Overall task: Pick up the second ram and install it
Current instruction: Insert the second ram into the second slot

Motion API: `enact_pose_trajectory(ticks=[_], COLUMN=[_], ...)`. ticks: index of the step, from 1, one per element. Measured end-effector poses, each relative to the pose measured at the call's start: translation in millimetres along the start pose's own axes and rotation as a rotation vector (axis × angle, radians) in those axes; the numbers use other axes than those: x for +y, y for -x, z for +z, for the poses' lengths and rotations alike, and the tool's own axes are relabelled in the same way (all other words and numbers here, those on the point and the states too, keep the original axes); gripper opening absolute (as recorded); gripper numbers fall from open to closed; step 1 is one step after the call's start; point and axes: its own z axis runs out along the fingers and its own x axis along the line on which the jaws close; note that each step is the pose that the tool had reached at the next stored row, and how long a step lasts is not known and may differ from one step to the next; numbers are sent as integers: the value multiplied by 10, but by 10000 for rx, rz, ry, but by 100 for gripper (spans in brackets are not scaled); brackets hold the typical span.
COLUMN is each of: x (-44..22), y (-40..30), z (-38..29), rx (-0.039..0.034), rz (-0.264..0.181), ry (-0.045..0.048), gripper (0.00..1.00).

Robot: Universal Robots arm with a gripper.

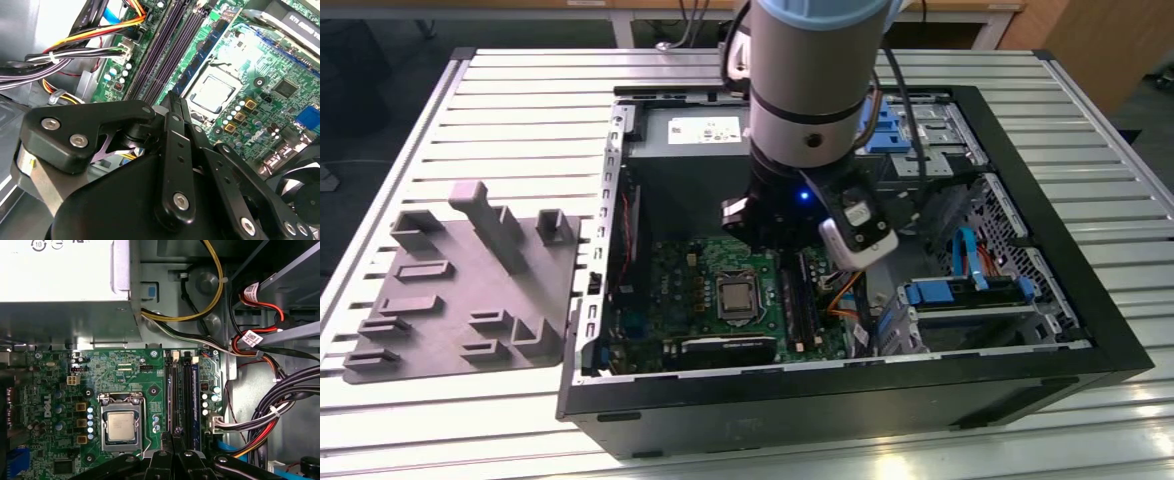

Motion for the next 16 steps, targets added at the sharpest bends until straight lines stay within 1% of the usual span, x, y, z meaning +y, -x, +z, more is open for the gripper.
enact_pose_trajectory(ticks=[9, 16], x=[1, 1], y=[30, 39], z=[13, 31], rx=[0, 0], rz=[0, 0], ry=[0, 0], gripper=[12, 12])
